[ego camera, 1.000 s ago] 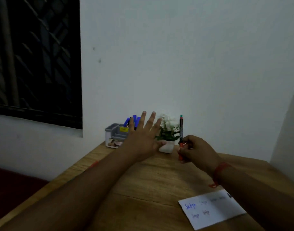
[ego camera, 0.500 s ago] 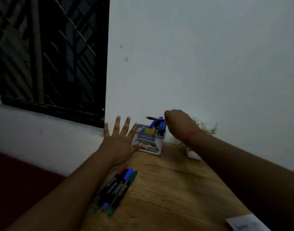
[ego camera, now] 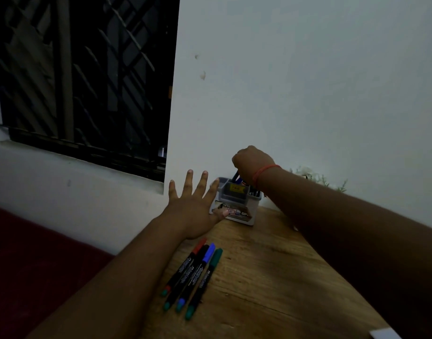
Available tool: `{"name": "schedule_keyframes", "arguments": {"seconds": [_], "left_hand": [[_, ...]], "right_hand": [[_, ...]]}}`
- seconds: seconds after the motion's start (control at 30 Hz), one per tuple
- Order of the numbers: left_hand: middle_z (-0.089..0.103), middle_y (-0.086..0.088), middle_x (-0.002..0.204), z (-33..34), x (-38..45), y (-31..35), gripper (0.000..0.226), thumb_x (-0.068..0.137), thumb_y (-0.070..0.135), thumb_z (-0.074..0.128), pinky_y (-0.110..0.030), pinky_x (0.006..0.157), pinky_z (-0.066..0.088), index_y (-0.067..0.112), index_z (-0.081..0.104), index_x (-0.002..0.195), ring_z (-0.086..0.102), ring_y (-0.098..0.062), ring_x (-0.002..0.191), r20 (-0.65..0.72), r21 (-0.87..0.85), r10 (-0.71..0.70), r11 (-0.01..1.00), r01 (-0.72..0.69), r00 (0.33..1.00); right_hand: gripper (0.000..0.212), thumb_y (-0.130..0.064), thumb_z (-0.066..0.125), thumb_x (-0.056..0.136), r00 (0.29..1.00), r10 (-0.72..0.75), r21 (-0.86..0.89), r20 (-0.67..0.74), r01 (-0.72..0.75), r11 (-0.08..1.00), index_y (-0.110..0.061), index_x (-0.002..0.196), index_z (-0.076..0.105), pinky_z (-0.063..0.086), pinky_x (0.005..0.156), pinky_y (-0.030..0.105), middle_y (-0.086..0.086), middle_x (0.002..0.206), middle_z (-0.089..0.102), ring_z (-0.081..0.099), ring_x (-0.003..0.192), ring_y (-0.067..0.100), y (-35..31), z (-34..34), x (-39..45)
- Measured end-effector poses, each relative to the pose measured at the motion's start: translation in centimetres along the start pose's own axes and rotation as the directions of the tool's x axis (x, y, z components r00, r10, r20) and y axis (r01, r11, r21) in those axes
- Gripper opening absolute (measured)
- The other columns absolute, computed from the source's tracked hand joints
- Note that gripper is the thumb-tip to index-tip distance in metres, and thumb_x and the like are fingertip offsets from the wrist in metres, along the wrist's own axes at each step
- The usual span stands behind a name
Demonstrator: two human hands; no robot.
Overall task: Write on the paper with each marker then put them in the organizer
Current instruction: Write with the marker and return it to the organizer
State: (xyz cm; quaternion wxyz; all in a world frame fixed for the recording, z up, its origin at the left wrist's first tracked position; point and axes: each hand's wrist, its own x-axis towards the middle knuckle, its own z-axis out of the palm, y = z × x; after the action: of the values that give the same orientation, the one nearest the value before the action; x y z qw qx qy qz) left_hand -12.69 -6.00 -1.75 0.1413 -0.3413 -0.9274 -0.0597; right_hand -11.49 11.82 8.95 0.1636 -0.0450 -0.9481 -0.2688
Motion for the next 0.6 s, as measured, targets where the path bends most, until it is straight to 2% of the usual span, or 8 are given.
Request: {"name": "schedule_keyframes", "arguments": {"seconds": [0.07,0.2,0.37,0.43,0.5,0.6], "left_hand": [[-0.035,0.001,0.157,-0.1,-0.1,-0.1,0.085,0.085,0.080,0.010,-0.066,0.112,-0.012,0.036,-0.024,0.150,-0.037,-0.029,0.141,0.009,-0.014,-0.002,1.000,0.002,1.000],[-0.036,0.001,0.156,-0.2,-0.2,-0.2,0.089,0.085,0.081,0.017,-0.065,0.113,-0.013,0.036,-0.025,0.149,-0.037,-0.030,0.140,0.047,-0.026,-0.006,1.000,0.007,0.999],[-0.032,0.002,0.158,-0.6,-0.9,-0.6,0.096,0.087,0.073,0.043,-0.062,0.113,-0.012,0.039,-0.021,0.150,-0.036,-0.029,0.141,0.179,-0.069,0.090,0.994,-0.079,0.980],[-0.019,0.005,0.162,-1.1,-1.4,-0.6,0.091,0.088,0.062,0.055,-0.061,0.116,-0.010,0.043,-0.007,0.153,-0.028,-0.027,0.145,0.237,-0.152,0.178,0.978,-0.144,0.955],[0.003,0.008,0.164,-2.0,-1.9,-0.1,0.077,0.090,0.050,0.062,-0.058,0.119,-0.004,0.046,0.016,0.152,-0.010,-0.020,0.150,0.274,-0.244,0.279,0.946,-0.214,0.920],[0.042,0.013,0.151,-3.2,-2.4,0.5,0.047,0.089,0.028,0.068,-0.045,0.117,0.023,0.040,0.056,0.133,0.031,-0.013,0.142,0.303,-0.373,0.406,0.883,-0.285,0.862]], "right_hand": [[0.018,0.001,0.059,0.091,1.000,0.008,0.015,-0.025,-0.008,1.000,-0.004,0.107,0.064,0.053,0.085,0.040,0.012,0.109,0.065,0.056,0.112,0.031,0.0,0.3,0.2],[0.044,-0.003,0.065,0.087,0.986,0.034,0.047,-0.165,-0.027,0.999,-0.011,0.130,0.058,0.051,0.092,0.042,0.010,0.124,0.063,0.053,0.117,0.031,0.7,0.8,-0.2],[0.049,0.001,0.067,0.080,0.931,0.026,0.116,-0.365,0.018,0.993,-0.014,0.126,0.059,0.051,0.086,0.039,0.008,0.120,0.065,0.056,0.108,0.029,1.1,1.8,-3.0],[0.046,0.001,0.065,0.079,0.912,-0.005,0.122,-0.411,0.060,0.991,-0.015,0.122,0.061,0.052,0.081,0.039,0.007,0.115,0.067,0.058,0.100,0.029,0.8,2.4,-4.6],[0.040,-0.002,0.064,0.080,0.904,-0.044,0.123,-0.426,0.106,0.987,-0.015,0.118,0.063,0.051,0.076,0.039,0.007,0.110,0.068,0.059,0.094,0.029,0.5,3.0,-6.2],[0.038,-0.002,0.061,0.079,0.895,-0.080,0.129,-0.439,0.151,0.980,-0.016,0.114,0.064,0.049,0.072,0.039,0.006,0.103,0.068,0.059,0.087,0.029,0.5,3.5,-8.3]]}}
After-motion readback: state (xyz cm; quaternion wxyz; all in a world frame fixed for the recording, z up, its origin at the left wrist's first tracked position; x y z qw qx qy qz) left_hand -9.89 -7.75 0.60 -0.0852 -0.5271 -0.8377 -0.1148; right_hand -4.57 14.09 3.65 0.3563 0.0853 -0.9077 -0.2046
